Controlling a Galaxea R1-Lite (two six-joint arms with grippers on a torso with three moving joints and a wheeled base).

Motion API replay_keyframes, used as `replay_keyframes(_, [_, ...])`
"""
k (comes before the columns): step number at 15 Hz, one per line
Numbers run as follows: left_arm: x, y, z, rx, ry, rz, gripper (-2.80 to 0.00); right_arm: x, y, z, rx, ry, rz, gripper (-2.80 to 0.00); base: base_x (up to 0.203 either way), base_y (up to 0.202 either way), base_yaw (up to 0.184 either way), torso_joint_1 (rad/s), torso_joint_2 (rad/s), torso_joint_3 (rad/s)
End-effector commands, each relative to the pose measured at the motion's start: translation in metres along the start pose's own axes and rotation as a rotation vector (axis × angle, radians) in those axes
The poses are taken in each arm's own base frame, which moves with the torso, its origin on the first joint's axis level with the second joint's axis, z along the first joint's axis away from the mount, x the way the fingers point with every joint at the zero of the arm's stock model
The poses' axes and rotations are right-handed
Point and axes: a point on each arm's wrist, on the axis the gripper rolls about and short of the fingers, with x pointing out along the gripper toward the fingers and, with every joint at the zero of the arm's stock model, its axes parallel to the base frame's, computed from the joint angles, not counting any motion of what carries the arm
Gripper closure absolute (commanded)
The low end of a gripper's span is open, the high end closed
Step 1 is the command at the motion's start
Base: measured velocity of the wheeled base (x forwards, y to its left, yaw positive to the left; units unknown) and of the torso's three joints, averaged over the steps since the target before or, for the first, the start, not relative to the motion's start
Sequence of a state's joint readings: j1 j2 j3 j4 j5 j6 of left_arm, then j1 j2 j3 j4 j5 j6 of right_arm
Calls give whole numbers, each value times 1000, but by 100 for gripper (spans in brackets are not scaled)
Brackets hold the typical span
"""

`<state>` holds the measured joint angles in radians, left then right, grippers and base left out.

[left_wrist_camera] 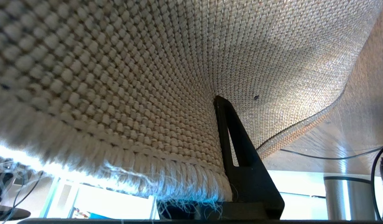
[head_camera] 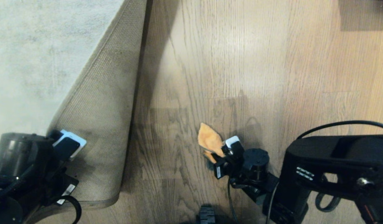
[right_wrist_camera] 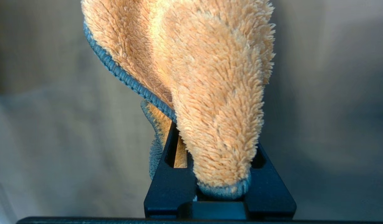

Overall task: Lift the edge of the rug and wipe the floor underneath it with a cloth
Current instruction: Wipe the floor under the carpet with a rag

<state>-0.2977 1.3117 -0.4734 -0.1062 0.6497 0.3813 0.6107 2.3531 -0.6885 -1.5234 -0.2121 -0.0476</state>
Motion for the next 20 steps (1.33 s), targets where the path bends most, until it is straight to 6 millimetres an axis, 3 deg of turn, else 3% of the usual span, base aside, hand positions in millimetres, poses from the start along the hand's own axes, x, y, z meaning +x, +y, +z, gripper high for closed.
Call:
replay_keyframes(1, [0,0,0,0,1,4,0,-23,-22,28,12,-60,-48,0,0,0,0,0,0,0])
replay_keyframes(4, [0,0,0,0,1,4,0,-51,-31,37,5,-41,-56,0,0,0,0,0,0,0])
replay_keyframes(6, [0,0,0,-1,0,4,0,-63,-18,40,-1,-40,-4,0,0,0,0,0,0,0])
replay_keyframes(9, [0,0,-1,2,5,9,0,-76,29,42,-13,-49,148,0,0,0,0,0,0,0])
replay_keyframes(13, [0,0,-1,2,7,9,0,-91,115,24,-19,-35,369,0,0,0,0,0,0,0])
replay_keyframes(17, [0,-1,-2,6,11,8,0,-68,166,-15,-29,-25,440,0,0,0,0,0,0,0])
replay_keyframes(20, [1,-1,-2,8,12,8,0,-57,187,-43,-41,-6,463,0,0,0,0,0,0,0])
